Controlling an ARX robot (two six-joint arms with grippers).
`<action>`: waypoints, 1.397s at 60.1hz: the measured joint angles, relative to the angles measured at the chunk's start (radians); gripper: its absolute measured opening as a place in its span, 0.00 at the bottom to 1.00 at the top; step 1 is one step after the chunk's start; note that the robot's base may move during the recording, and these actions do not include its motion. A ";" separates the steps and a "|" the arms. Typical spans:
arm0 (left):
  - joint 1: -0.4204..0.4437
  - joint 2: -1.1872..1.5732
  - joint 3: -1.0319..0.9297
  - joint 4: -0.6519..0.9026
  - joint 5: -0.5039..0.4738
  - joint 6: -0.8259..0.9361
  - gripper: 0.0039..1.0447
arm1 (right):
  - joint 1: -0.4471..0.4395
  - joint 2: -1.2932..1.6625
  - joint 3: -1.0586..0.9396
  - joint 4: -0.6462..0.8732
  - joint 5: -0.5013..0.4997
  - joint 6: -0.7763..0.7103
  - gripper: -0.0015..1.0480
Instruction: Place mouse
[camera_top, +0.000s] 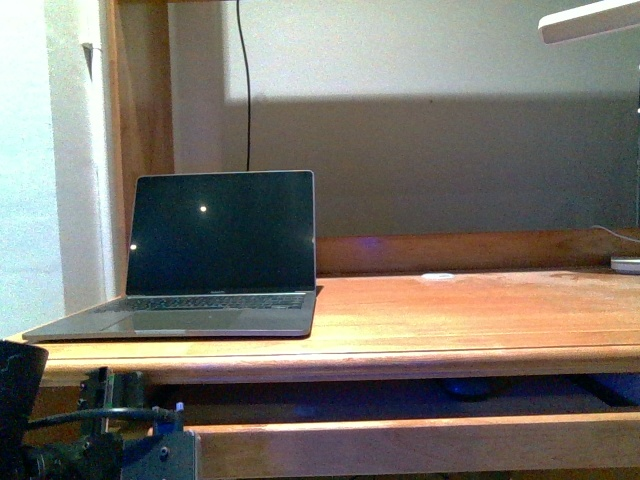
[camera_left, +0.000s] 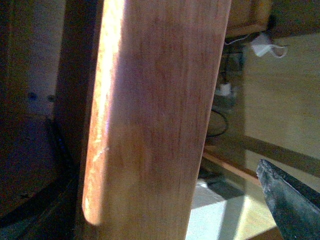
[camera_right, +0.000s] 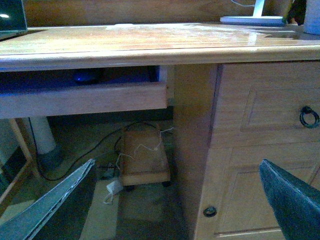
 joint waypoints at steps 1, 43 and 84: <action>-0.002 -0.008 -0.002 -0.016 -0.002 -0.010 0.93 | 0.000 0.000 0.000 0.000 0.000 0.000 0.93; -0.246 -0.507 -0.290 -0.332 0.265 -0.812 0.93 | 0.000 0.000 0.000 0.000 0.000 0.000 0.93; -0.354 -1.170 -0.526 -0.095 -0.570 -1.559 0.93 | 0.000 0.000 0.000 0.000 0.000 0.000 0.93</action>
